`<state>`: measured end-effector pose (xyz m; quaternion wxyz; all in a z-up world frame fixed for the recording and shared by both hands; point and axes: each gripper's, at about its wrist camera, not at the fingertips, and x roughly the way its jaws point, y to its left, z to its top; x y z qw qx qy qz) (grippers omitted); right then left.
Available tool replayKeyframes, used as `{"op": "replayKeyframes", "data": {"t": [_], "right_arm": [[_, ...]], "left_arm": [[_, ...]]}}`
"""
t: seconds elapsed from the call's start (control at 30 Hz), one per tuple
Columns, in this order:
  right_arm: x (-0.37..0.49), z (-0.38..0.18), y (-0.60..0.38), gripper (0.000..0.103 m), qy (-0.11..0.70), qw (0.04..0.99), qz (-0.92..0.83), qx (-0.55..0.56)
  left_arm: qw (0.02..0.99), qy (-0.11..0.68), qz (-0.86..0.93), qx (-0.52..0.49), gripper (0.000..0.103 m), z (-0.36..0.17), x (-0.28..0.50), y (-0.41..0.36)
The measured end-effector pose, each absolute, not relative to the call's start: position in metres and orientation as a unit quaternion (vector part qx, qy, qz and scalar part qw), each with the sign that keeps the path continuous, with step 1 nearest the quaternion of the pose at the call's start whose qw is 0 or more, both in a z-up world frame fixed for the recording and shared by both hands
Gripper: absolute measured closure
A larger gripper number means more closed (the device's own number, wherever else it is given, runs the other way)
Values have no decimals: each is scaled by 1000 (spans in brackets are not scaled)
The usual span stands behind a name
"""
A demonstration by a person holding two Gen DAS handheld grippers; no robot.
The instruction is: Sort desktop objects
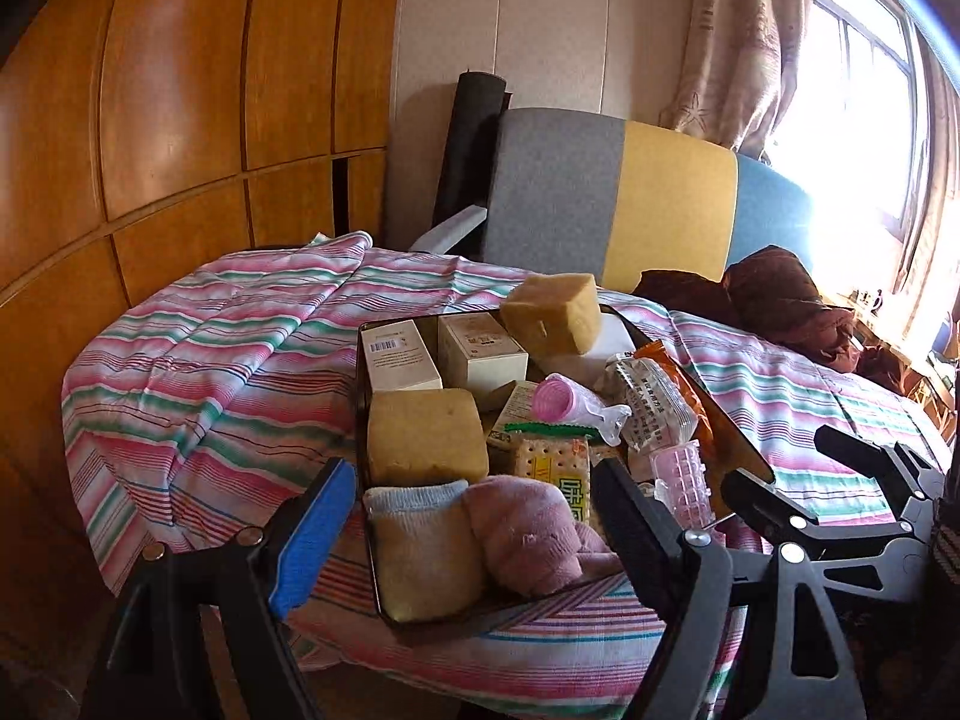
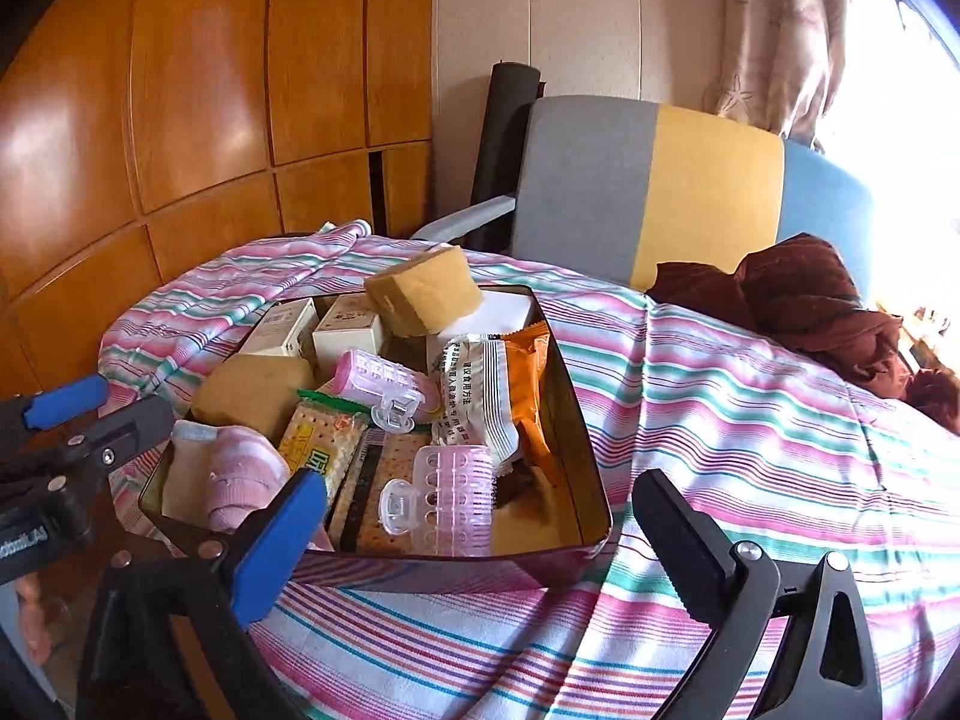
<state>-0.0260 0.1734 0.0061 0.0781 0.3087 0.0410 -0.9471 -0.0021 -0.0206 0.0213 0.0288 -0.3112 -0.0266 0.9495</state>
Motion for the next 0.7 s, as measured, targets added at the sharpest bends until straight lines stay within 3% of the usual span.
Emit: {"op": "replayKeyframes", "data": {"t": [0.37, 0.53, 0.7], "right_arm": [[-17, 9, 160, 0, 64, 64, -948, 304], [-17, 6, 157, 0, 68, 63, -947, 307], [-19, 4, 158, 0, 67, 60, -947, 309]], "left_arm": [[7, -34, 960, -278, 20, 36, 22, -18], [18, -51, 948, -313, 36, 22, 14, -16], [18, -34, 944, -328, 39, 14, 11, -7]]}}
